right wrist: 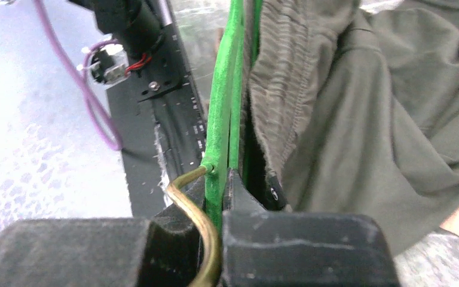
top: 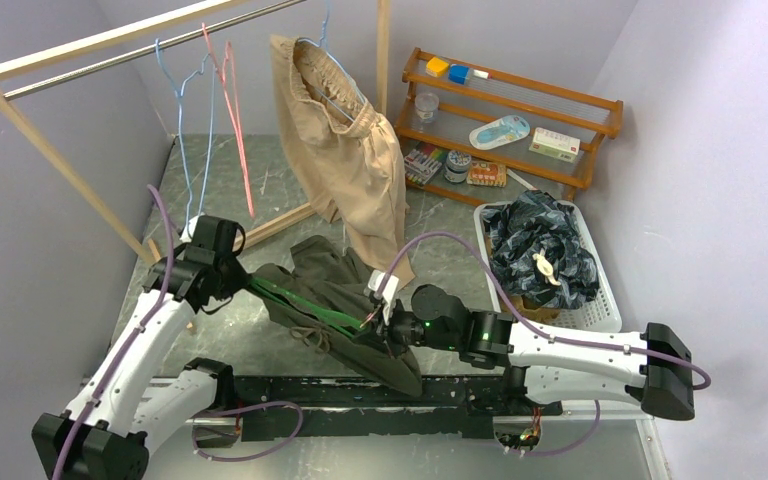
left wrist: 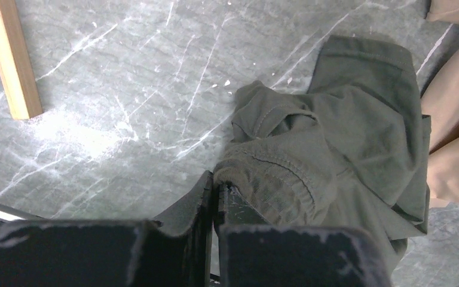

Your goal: Remove the shorts from the hanger

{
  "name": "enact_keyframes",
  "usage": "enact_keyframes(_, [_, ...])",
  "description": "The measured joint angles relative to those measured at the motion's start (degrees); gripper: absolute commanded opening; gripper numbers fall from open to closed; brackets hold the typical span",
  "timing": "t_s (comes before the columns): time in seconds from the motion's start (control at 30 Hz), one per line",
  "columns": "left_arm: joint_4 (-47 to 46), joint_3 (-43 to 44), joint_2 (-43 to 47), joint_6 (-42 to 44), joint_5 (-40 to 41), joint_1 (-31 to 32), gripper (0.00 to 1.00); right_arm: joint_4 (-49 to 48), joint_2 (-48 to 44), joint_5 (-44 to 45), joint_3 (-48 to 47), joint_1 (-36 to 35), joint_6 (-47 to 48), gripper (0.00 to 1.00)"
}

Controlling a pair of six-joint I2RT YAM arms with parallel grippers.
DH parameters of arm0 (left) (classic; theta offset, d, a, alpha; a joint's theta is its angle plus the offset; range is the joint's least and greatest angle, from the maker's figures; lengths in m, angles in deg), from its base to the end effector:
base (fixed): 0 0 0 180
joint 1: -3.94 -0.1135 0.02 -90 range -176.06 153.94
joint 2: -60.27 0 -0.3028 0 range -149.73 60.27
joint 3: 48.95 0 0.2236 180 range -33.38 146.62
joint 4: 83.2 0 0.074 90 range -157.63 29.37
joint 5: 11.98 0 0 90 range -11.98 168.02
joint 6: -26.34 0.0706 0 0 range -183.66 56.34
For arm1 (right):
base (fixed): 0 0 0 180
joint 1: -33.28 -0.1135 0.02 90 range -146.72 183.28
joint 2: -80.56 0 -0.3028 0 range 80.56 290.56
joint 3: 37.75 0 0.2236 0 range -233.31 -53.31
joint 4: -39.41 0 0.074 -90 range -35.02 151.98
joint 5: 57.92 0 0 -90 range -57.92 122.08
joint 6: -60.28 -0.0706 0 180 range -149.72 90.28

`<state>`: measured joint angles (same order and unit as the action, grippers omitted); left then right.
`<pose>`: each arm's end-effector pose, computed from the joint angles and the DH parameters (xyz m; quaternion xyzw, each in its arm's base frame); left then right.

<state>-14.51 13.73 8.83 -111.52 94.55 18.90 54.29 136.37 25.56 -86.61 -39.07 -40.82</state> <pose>0.1277 -0.0133 0.2744 -0.3076 0.8997 -0.0268 0.3086 0.0547 0.1984 0.2833 -0.4486 0.6953 0.4075 0.3862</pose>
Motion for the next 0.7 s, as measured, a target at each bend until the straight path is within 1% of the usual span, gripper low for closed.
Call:
enact_keyframes(0.2, [-1.6,0.0,0.5,1.9,-2.0,-1.3,0.07,0.9,-0.5,9.0,0.0,-0.3,-2.1,0.0])
enact_keyframes(0.37, [-4.3,-3.4,4.1,2.5,-4.9,-1.9,0.1,1.5,-0.9,16.0,-0.1,-0.6,-5.6,0.0])
enact_keyframes(0.5, [-7.6,-6.3,7.8,4.8,-9.5,-2.5,0.19,2.0,2.3,20.0,-1.2,-0.9,-8.2,0.0])
enact_keyframes(0.6, [-10.5,-7.5,9.2,7.2,-15.0,-2.9,0.31,2.7,5.7,23.6,-2.8,-0.9,-10.4,0.0])
enact_keyframes(0.7, [-13.2,-7.7,9.0,8.6,-19.8,-3.1,0.39,2.3,7.3,25.7,-3.2,-0.9,-11.8,0.0])
